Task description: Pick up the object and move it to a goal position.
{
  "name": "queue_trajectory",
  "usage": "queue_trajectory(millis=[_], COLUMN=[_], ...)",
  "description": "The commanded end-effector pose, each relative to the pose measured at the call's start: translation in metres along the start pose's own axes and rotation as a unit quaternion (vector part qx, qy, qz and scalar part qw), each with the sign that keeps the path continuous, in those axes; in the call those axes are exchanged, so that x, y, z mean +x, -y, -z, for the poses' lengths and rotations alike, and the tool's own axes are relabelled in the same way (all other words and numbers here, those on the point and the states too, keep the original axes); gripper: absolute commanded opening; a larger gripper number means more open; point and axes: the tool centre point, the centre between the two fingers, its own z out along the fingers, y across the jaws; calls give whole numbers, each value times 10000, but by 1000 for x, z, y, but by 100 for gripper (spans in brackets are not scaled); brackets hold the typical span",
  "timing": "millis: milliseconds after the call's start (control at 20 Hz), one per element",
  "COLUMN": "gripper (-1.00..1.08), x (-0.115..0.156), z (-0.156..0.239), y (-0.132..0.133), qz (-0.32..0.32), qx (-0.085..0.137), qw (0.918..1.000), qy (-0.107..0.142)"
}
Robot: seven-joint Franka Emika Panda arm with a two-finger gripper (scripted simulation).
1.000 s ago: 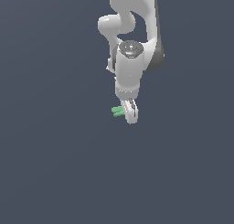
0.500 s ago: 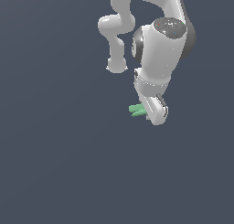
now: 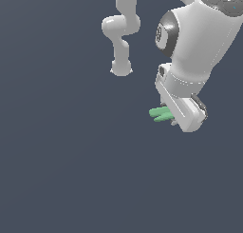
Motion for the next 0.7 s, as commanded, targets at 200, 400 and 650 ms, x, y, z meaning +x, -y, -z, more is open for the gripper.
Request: queue_trajectory(millis=[200,400,650], gripper=[-100,-100,-100], x=[-13,-17,-19], z=[15,20,22], y=[15,20,22], qz=[-3,-1,-1], qx=[-2,-2,-2], qw=[10000,10000,10000], qy=[1,4,4])
